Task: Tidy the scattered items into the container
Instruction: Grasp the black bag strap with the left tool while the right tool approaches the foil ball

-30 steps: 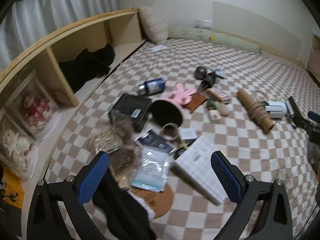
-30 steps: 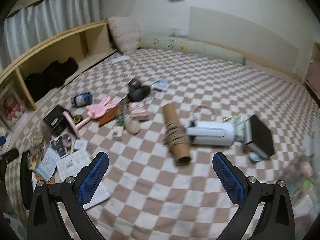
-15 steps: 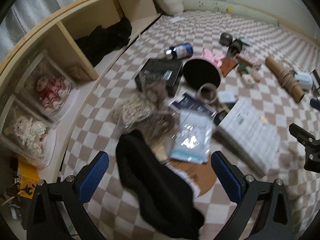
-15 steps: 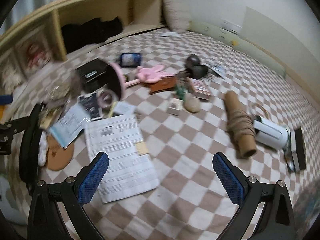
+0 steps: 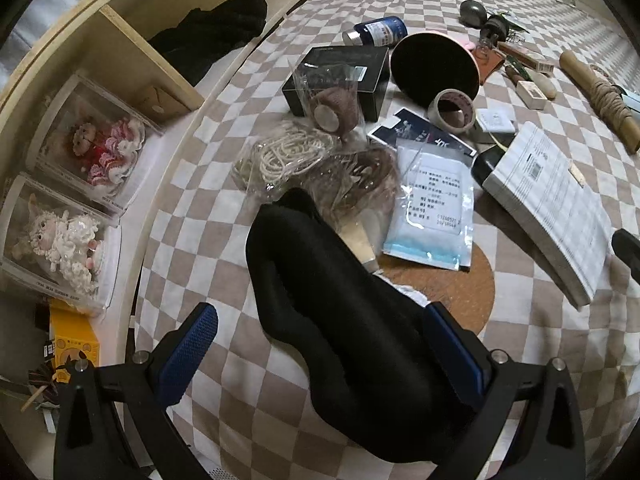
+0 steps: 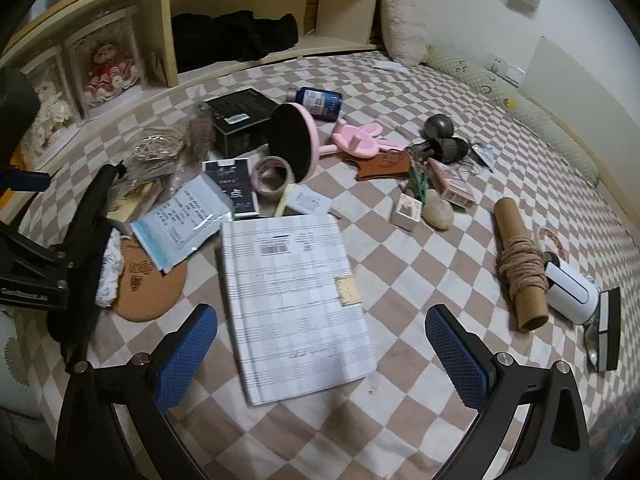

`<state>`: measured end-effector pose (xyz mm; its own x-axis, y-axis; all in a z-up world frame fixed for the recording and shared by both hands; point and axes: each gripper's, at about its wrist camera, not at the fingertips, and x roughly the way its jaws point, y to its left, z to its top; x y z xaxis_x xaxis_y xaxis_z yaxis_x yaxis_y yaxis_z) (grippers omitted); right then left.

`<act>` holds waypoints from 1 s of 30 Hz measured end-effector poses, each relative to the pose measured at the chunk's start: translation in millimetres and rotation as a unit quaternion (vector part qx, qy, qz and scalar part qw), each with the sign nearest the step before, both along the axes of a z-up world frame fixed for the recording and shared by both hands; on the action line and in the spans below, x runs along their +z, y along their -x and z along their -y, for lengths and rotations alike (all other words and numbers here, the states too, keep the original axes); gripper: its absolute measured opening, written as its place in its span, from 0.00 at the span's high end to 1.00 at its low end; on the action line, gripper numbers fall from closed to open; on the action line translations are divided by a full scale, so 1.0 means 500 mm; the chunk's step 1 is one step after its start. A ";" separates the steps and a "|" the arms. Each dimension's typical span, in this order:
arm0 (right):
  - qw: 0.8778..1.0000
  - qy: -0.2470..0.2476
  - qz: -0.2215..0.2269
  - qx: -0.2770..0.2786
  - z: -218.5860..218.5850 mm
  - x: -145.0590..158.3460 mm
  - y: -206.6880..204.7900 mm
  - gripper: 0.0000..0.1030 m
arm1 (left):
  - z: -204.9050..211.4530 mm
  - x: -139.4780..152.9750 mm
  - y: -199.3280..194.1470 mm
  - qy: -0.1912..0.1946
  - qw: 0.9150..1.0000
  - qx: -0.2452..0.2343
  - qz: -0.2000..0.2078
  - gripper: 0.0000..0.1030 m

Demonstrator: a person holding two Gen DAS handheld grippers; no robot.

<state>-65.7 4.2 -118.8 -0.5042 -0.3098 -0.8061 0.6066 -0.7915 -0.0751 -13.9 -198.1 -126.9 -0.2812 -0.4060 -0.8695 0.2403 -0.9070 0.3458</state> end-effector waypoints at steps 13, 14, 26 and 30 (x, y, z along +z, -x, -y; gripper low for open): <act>0.994 0.040 0.059 0.078 0.095 -0.012 -0.064 0.00 | 0.046 0.024 -0.042 -0.049 0.998 0.029 -0.010 0.00; 0.994 0.040 0.062 0.084 0.103 -0.015 -0.070 0.01 | 0.050 0.027 -0.046 -0.053 0.998 0.031 -0.011 0.00; 0.988 0.024 0.072 0.131 0.170 -0.064 -0.116 0.08 | 0.097 0.023 -0.092 -0.047 0.998 0.050 0.010 0.00; 0.986 0.017 0.059 0.153 0.182 -0.073 -0.133 0.08 | 0.114 -0.002 -0.096 -0.050 0.997 0.055 0.026 0.00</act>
